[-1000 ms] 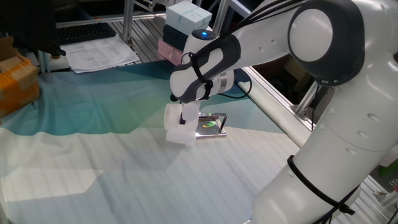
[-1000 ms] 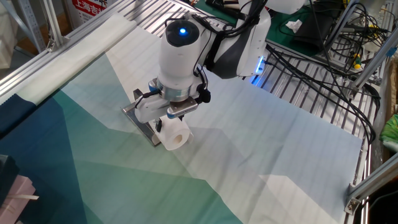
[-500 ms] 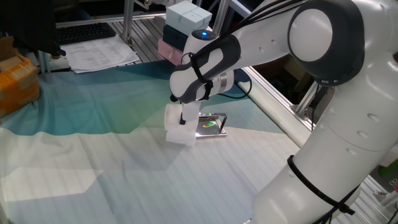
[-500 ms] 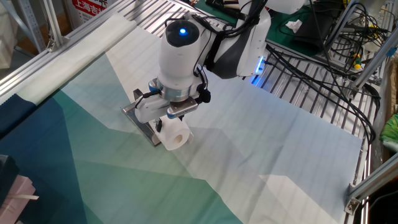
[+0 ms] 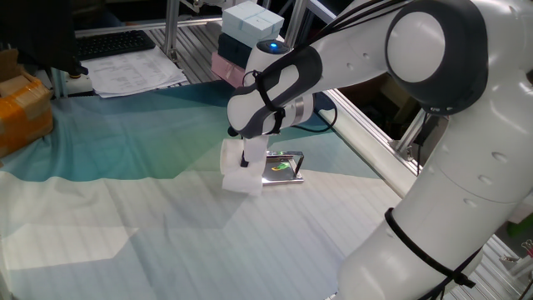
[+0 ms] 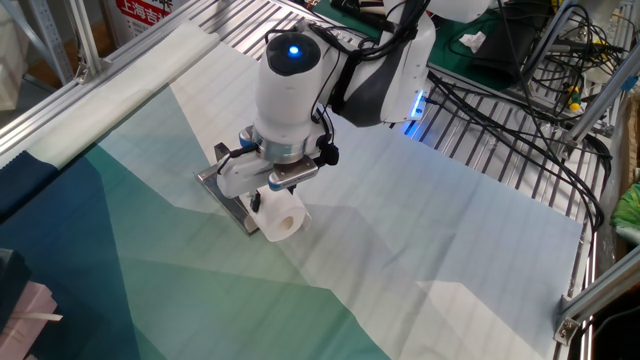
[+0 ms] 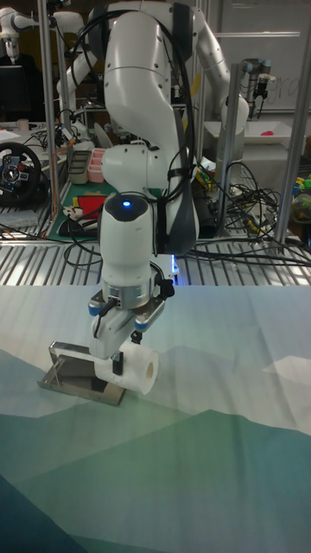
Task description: Put the toilet paper on its holder
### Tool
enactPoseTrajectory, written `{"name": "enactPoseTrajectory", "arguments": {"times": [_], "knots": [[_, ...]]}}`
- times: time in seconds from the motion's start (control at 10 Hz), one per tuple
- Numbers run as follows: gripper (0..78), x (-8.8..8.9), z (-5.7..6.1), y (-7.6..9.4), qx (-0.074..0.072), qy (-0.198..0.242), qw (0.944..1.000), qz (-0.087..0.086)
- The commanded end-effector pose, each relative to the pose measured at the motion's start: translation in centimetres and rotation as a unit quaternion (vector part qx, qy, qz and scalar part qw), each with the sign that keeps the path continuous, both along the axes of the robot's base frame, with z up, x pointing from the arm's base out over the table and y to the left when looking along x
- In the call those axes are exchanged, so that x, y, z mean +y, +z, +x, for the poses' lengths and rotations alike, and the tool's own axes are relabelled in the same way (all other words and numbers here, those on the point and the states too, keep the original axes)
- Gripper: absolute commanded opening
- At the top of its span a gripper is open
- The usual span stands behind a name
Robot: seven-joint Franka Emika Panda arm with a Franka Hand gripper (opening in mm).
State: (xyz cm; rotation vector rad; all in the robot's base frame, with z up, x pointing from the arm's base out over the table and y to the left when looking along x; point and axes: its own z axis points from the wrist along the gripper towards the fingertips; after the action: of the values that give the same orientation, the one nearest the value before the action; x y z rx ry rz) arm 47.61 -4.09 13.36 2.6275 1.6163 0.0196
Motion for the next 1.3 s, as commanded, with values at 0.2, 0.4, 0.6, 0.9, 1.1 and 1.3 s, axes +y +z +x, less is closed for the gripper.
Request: {"name": "enactPoseTrajectory", "arguments": {"times": [0.2, 0.4, 0.6, 0.9, 1.1, 1.3], "knots": [[1.3, -1.0, -2.3, 7.9, 0.075, 0.413, 0.9074, 0.028], [1.3, -2.8, -4.6, 10.0, 0.068, 0.49, 0.8681, 0.04], [1.3, -3.6, -5.4, 9.8, 0.054, 0.493, 0.8675, 0.037], [1.3, -2.2, -4.8, 7.1, 0.036, 0.424, 0.9049, 0.017], [1.3, -1.5, -5.3, 6.3, 0.035, 0.409, 0.9117, 0.016], [1.3, -1.7, -6.0, 5.8, 0.03, 0.411, 0.9112, 0.015]]}}
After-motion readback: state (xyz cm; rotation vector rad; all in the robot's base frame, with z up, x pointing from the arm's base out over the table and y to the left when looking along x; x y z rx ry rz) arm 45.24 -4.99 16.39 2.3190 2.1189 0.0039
